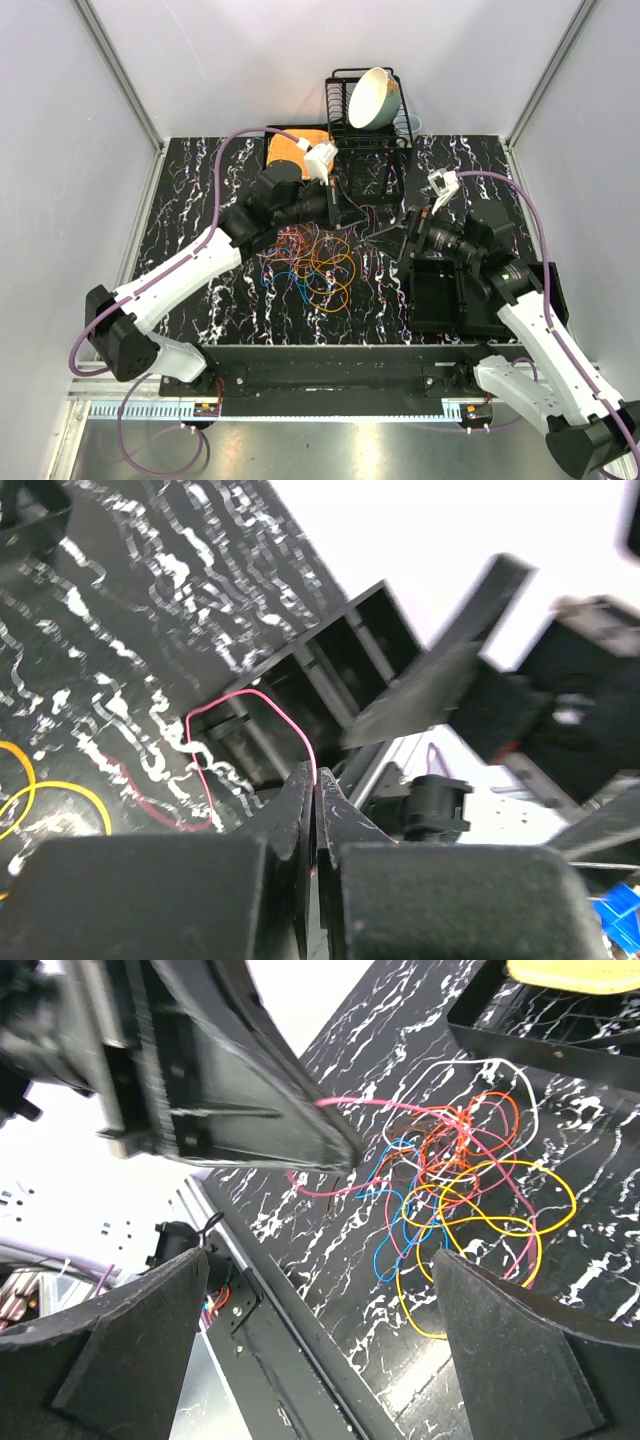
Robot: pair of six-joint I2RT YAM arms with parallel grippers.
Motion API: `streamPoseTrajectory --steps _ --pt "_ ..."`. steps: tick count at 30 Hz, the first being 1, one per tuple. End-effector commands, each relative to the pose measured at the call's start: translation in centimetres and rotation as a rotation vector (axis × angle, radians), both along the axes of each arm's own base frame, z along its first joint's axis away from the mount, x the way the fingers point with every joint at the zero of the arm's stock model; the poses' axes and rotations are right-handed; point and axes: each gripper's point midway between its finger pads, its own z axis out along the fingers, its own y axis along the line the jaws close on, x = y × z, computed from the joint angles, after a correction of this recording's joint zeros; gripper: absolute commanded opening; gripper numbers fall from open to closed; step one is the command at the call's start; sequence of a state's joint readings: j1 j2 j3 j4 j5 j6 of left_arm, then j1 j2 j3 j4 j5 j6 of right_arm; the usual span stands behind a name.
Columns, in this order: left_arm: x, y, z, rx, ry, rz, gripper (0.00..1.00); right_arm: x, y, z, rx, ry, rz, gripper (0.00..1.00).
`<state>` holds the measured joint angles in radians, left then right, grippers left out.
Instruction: Untangle the cables
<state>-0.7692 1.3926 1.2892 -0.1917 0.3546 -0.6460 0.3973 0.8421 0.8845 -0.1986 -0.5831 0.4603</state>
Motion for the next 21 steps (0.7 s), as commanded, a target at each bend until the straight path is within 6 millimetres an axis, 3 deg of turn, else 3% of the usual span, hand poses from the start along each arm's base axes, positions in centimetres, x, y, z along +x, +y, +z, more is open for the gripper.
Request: streamPoseTrajectory --steps 1,15,21 --pt "-0.5 -0.7 3.6 -0.075 -0.035 -0.05 0.0 -0.2 1.2 1.0 0.037 -0.052 0.077 1.0" --pt "0.2 -0.2 8.8 -0.144 -0.058 -0.039 0.0 2.8 1.5 1.5 -0.027 -0.146 0.044 1.0" --pt "1.1 -1.0 9.4 -0.164 -0.048 -0.038 0.0 3.8 2.6 1.5 -0.021 -0.157 0.035 1.0"
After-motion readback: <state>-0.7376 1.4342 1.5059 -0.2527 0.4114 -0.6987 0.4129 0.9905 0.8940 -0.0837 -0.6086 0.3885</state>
